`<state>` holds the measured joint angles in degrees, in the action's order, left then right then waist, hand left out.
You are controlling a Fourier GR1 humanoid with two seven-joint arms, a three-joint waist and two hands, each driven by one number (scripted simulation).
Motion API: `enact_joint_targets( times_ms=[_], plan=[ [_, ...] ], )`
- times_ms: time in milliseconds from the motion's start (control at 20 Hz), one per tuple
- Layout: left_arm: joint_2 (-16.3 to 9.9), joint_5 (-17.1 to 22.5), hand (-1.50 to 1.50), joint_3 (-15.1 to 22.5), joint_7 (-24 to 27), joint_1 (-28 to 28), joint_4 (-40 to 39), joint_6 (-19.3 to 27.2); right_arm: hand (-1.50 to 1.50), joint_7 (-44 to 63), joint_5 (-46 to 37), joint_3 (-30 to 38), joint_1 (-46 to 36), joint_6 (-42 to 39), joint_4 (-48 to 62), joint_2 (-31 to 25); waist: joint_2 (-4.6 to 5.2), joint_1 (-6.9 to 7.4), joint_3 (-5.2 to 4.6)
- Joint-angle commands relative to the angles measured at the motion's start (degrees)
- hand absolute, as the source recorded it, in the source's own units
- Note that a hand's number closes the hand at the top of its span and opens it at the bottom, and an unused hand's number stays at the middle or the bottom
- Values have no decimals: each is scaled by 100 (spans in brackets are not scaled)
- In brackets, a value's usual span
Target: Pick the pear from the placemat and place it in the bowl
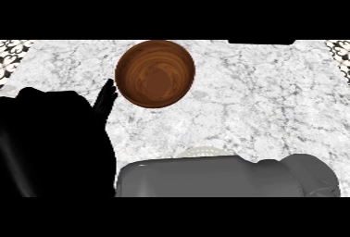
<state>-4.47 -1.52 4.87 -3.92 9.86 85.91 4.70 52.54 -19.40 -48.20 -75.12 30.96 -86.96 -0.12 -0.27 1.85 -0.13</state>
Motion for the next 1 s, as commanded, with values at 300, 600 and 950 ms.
enact_joint_targets(
  times_ms=[300,600,950],
  plan=[
    [-231,99,0,-206,-14,65,83,-192,150,-424,588,641,-1069,-284,2206,12,50,-6,2],
    [43,-74,0,23,-110,-152,261,58,150,-738,229,557,-1388,-925,3377,-40,38,-32,5],
    [78,-59,0,-10,150,43,-58,-52,150,-2095,122,636,-645,-282,4684,-18,97,-43,6]
  ],
)
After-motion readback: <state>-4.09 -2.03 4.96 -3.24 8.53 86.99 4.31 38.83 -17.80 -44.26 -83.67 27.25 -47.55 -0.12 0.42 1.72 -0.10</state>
